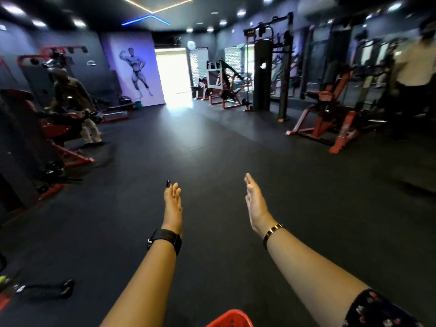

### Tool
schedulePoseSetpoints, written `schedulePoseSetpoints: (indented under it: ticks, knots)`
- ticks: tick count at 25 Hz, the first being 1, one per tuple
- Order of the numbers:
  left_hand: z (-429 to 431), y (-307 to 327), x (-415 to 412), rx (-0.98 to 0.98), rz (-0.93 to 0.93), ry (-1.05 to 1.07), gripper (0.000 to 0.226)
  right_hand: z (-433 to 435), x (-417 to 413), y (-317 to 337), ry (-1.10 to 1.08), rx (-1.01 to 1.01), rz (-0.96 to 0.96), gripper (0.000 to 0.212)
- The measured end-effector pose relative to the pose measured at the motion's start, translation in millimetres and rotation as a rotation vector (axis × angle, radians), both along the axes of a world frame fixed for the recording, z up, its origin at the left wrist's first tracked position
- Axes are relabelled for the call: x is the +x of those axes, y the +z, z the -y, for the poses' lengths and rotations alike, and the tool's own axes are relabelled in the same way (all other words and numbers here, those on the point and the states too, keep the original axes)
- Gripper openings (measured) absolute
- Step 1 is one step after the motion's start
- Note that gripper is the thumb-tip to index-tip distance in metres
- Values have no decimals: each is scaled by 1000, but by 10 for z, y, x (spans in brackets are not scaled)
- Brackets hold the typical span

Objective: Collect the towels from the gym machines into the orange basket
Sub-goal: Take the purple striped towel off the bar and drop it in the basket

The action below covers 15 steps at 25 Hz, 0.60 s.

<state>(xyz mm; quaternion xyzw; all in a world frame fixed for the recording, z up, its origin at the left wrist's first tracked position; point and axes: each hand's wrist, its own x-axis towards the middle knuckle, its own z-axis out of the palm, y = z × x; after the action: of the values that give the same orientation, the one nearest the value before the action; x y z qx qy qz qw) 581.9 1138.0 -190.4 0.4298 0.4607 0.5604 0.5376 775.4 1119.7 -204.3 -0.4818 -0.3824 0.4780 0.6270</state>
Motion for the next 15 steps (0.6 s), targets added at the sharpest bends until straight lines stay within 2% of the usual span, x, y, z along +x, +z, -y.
schedulePoseSetpoints:
  ticks: [3,8,15]
  knots:
    - [35,-47,246,-21,16,-152,64,322,123,-12,-127,-49,-6,50]
    - [284,-109,802,-21,-14,-385,63,964,559,-44,-363,0,44,47]
    - [1029,-78,1990,-14,-32,-723,64,2165,1422,-102,-668,-16,69,49]
